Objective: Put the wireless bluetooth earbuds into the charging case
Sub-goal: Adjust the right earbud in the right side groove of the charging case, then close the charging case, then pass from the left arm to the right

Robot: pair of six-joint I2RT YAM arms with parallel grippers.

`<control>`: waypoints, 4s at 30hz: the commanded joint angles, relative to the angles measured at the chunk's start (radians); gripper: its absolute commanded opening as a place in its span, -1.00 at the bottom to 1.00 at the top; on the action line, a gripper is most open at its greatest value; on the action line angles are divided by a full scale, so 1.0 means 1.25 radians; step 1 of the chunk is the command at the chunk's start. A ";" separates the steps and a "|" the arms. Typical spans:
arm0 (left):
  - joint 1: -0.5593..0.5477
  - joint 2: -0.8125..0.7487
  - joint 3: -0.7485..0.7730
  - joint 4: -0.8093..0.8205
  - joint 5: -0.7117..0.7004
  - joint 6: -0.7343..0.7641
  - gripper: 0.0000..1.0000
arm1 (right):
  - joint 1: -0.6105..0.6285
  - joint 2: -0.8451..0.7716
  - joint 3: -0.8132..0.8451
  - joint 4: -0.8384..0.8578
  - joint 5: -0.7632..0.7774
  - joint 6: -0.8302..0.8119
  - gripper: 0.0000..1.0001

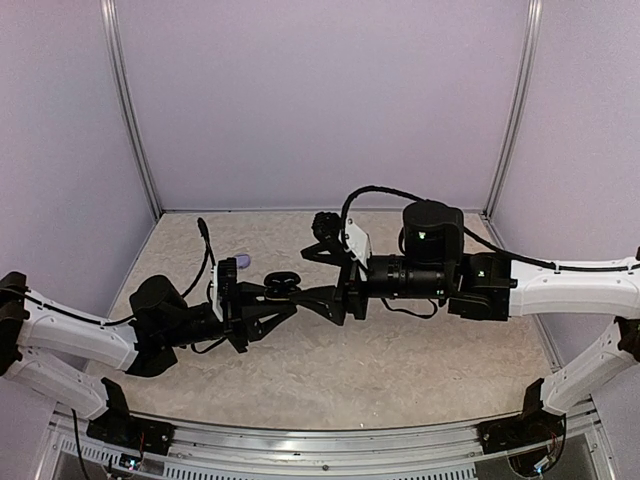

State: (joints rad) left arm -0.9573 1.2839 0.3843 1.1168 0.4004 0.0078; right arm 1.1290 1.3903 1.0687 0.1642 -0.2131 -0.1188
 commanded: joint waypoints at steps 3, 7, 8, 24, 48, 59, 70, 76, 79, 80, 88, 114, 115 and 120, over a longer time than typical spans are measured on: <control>-0.003 -0.017 0.013 0.002 0.032 0.018 -1.00 | -0.021 -0.043 -0.001 0.009 -0.054 0.008 0.56; -0.007 -0.018 0.016 -0.003 0.035 0.020 -1.00 | -0.025 -0.037 0.009 0.008 -0.056 0.014 0.56; -0.007 -0.018 0.016 -0.004 0.033 0.021 -1.00 | -0.025 -0.032 0.013 0.005 -0.056 0.014 0.56; -0.016 -0.021 0.021 -0.010 0.036 0.028 -1.00 | -0.038 0.029 0.018 -0.033 -0.027 0.017 0.47; -0.009 -0.021 0.032 -0.021 0.055 0.002 -1.00 | -0.039 0.030 0.021 -0.024 -0.257 -0.012 0.44; -0.006 -0.022 0.042 -0.034 0.037 -0.003 -1.00 | -0.038 0.024 0.020 -0.026 -0.307 -0.024 0.33; 0.002 -0.021 0.047 -0.044 0.027 -0.025 -1.00 | -0.037 0.017 0.016 -0.058 -0.343 -0.045 0.06; 0.004 -0.022 0.044 -0.041 0.040 -0.023 -1.00 | -0.037 0.000 0.009 -0.069 -0.305 -0.048 -0.01; 0.004 -0.021 0.048 -0.049 0.060 -0.017 -1.00 | -0.039 -0.005 0.011 -0.071 -0.272 -0.045 -0.06; 0.002 -0.020 0.049 -0.051 0.064 -0.014 -1.00 | -0.039 -0.005 0.013 -0.074 -0.257 -0.043 -0.09; -0.014 -0.021 0.056 -0.069 0.059 0.011 -1.00 | -0.039 0.019 0.030 -0.094 -0.239 -0.043 -0.23; -0.024 -0.033 0.055 -0.102 -0.027 0.024 -0.27 | -0.058 0.026 0.025 -0.088 -0.191 -0.006 -0.81; -0.024 -0.034 0.053 -0.104 -0.034 0.027 -0.15 | -0.066 0.023 0.022 -0.083 -0.190 0.004 -0.81; -0.020 -0.070 0.023 -0.123 -0.123 0.065 0.20 | -0.108 0.016 0.017 -0.079 -0.192 0.062 -0.84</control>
State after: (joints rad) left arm -0.9840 1.2488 0.4328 0.9684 0.3553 0.0437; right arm 1.0348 1.4197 1.0927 0.0383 -0.4740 -0.1169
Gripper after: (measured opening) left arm 0.556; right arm 0.204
